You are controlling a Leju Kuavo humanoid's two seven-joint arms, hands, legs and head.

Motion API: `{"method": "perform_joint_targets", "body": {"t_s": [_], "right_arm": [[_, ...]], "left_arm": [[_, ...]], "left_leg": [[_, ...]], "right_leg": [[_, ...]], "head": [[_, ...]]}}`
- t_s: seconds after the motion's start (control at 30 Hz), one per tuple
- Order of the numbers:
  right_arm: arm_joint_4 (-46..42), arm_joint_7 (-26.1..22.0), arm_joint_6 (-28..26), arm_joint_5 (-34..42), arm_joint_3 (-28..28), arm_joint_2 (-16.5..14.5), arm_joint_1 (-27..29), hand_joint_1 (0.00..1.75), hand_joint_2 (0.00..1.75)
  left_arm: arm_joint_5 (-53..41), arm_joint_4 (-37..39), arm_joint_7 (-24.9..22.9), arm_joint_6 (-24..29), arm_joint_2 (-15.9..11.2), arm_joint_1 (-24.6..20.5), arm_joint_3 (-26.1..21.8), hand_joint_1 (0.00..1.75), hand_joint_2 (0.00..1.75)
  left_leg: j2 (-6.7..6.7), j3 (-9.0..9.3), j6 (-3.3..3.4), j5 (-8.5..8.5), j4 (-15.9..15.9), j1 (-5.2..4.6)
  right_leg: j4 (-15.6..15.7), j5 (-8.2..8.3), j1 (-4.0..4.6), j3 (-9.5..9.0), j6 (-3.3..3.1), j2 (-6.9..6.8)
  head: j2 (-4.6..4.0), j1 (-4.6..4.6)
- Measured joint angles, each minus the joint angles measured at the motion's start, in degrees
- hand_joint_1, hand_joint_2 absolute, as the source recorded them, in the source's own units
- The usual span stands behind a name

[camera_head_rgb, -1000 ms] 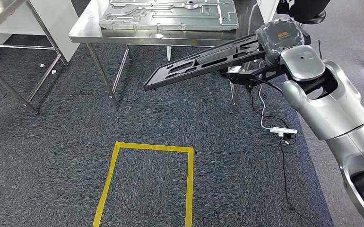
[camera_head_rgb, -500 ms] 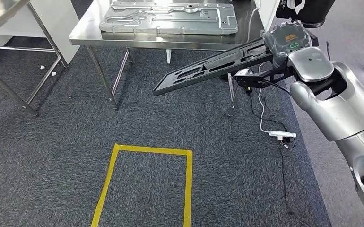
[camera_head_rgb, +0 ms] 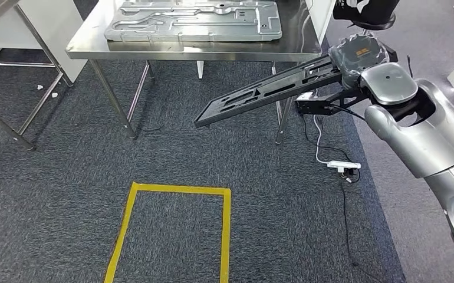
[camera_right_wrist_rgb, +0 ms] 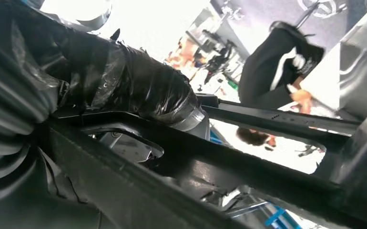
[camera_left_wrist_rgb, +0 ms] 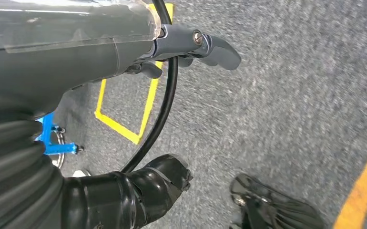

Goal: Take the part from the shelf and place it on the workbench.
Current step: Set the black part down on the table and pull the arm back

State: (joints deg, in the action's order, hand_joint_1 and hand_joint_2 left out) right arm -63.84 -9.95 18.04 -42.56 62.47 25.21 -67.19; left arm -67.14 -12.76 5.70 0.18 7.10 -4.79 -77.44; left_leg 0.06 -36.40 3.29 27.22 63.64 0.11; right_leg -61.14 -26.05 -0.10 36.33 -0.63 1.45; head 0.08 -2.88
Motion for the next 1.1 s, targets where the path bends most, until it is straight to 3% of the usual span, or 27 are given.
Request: {"method": "perform_joint_targets", "body": {"t_s": [0.07, 0.13, 0.2, 0.3, 0.33, 0.37, 0.4, 0.47, 0.53, 0.6, 0.7, 0.8, 0.87, 0.9, 1.0, 1.03, 1.1], "right_arm": [[0.0, 0.03, 0.01, 0.3, 0.15, 0.25, -0.16, 1.75, 1.75], [-0.03, 0.01, 0.0, 0.56, 0.32, 0.51, -0.21, 1.75, 1.75], [-0.11, -0.05, 0.0, 0.66, 0.62, 0.91, -0.39, 1.75, 1.75], [-0.17, -0.05, 0.02, 0.68, 1.27, 1.46, -0.71, 1.75, 1.75], [-0.17, -0.03, 0.02, 0.68, 1.53, 1.58, -0.66, 1.75, 1.75], [-0.16, -0.01, 0.03, 0.68, 1.77, 1.67, -0.61, 1.75, 1.75], [-0.16, -0.01, 0.03, 0.68, 1.99, 1.74, -0.6, 1.75, 1.75], [-0.17, -0.03, 0.03, 0.68, 2.18, 1.84, -0.73, 1.75, 1.75], [-0.21, -0.05, 0.06, 0.78, 2.26, 1.91, -0.92, 1.75, 1.75], [-0.26, -0.03, 0.11, 1.06, 2.35, 1.94, -1.1, 1.75, 1.75], [-0.34, -0.01, 0.14, 1.63, 2.6, 1.96, -1.31, 1.75, 1.75], [-0.38, 0.0, 0.14, 2.11, 3.09, 1.96, -1.49, 1.75, 1.75], [-0.38, 0.01, 0.16, 2.51, 3.5, 1.96, -1.49, 1.75, 1.75], [-0.39, 0.01, 0.18, 2.74, 3.7, 1.97, -1.49, 1.75, 1.75], [-0.49, 0.03, 0.27, 3.36, 3.97, 2.1, -1.78, 1.75, 1.75], [-0.53, 0.05, 0.32, 3.48, 3.99, 2.22, -1.99, 1.75, 1.75], [-0.68, 0.1, 0.38, 3.62, 4.07, 2.4, -2.39, 1.75, 1.75]], "left_arm": [[0.02, 0.04, -0.01, -0.03, -0.08, -0.09, -0.09, 0.0, 1.75], [0.02, 0.07, -0.01, -0.08, -0.01, -0.21, -0.17, 0.0, 1.75], [0.02, 0.07, -0.04, -0.12, 0.04, -0.2, -0.29, 0.0, 1.75], [0.02, 0.07, -0.06, -0.14, 0.08, -0.17, -0.55, 0.0, 1.75], [0.02, 0.07, -0.06, -0.15, 0.08, -0.17, -0.63, 0.0, 1.75], [0.02, 0.07, -0.06, -0.15, 0.09, -0.18, -0.69, 0.0, 1.75], [0.02, 0.07, -0.06, -0.16, 0.1, -0.18, -0.73, 0.0, 1.75], [0.02, 0.07, -0.06, -0.16, 0.17, -0.18, -0.75, 0.0, 1.75], [0.05, 0.07, -0.07, -0.17, 0.22, -0.22, -0.78, 0.0, 1.75], [0.11, 0.07, -0.08, -0.18, 0.22, -0.25, -0.79, 0.0, 1.75], [0.17, 0.07, -0.08, -0.16, 0.21, -0.26, -0.8, 0.0, 1.75], [0.22, 0.07, -0.08, -0.16, 0.28, -0.24, -0.81, 0.0, 1.75], [0.32, 0.07, -0.08, -0.15, 0.28, -0.17, -0.82, 0.0, 1.75], [0.38, 0.07, -0.08, -0.14, 0.28, -0.13, -0.84, 0.0, 1.75], [0.51, 0.07, -0.08, -0.14, 0.25, -0.1, -0.88, 0.0, 1.75], [0.58, 0.07, -0.08, -0.14, 0.24, -0.13, -0.9, 0.0, 1.75], [0.68, 0.07, -0.08, -0.13, 0.24, -0.19, -0.96, 0.0, 1.75]], "left_leg": [[-0.16, 1.08, 0.88, -0.51, -2.64, -0.54], [-0.05, 1.7, 0.76, -0.92, -4.08, -0.47], [0.14, 2.82, 0.64, -1.65, -5.9, -0.08], [0.27, 3.47, 0.63, -1.93, -6.65, 0.04], [0.28, 3.47, 0.6, -1.81, -6.53, 0.03], [0.28, 3.48, 0.53, -1.64, -6.36, 0.02], [0.28, 3.5, 0.43, -1.44, -6.13, 0.02], [0.29, 3.49, 0.11, -0.9, -5.52, 0.0], [0.3, 3.28, -0.34, -0.47, -4.98, -0.17], [0.36, 3.16, -0.8, -0.39, -4.95, -0.29], [0.33, 2.44, -1.59, 1.06, -3.25, -0.31], [0.18, -2.31, -2.29, 5.63, 6.34, 0.15], [0.19, -4.77, -2.63, 6.19, 10.51, 0.47], [0.2, -4.59, -2.74, 4.9, 9.63, 0.61], [0.1, -0.03, -2.73, -0.49, -0.82, 0.83], [0.02, 1.0, -2.58, -1.14, -3.07, 0.77], [-0.12, 1.47, -2.04, -1.01, -4.09, 0.47]], "right_leg": [[0.25, 0.1, -0.21, 0.05, 0.5, 0.07], [0.79, 0.3, -0.41, -0.05, 1.19, 0.11], [-0.52, -0.84, -0.34, 0.42, 1.71, -0.2], [-9.74, -4.78, -0.63, 5.05, 2.35, -0.81], [-12.23, -5.26, -0.74, 6.51, 2.57, -0.91], [-12.81, -4.73, -0.81, 7.08, 2.73, -1.0], [-11.32, -3.29, -0.85, 6.56, 2.82, -1.1], [-4.01, 0.32, -0.81, 3.05, 2.65, -1.43], [1.04, 1.74, -0.52, 0.47, 2.08, -1.54], [1.71, 1.65, -0.27, 0.18, 1.49, -1.4], [2.52, 1.97, -0.94, -0.36, 0.55, -1.35], [2.84, 2.01, -1.13, -0.62, 0.04, -1.4], [2.69, 1.88, -1.18, -0.57, 0.08, -1.3], [2.56, 1.78, -1.26, -0.57, 0.21, -1.21], [1.95, 1.33, -1.42, -0.53, 1.0, -0.93], [1.81, 1.24, -1.36, -0.44, 1.37, -0.87], [1.87, 1.22, -1.24, -0.36, 2.17, -0.76]], "head": [[0.0, -0.03], [0.0, 0.06], [0.0, -0.03], [-0.01, -0.13], [-0.01, -0.14], [0.0, -0.14], [0.0, -0.14], [0.0, -0.14], [0.0, -0.12], [0.0, -0.11], [-0.01, 0.0], [0.0, 0.2], [0.0, 0.2], [0.01, 0.2], [-0.01, 0.2], [-0.01, 0.19], [0.0, 0.16]]}}
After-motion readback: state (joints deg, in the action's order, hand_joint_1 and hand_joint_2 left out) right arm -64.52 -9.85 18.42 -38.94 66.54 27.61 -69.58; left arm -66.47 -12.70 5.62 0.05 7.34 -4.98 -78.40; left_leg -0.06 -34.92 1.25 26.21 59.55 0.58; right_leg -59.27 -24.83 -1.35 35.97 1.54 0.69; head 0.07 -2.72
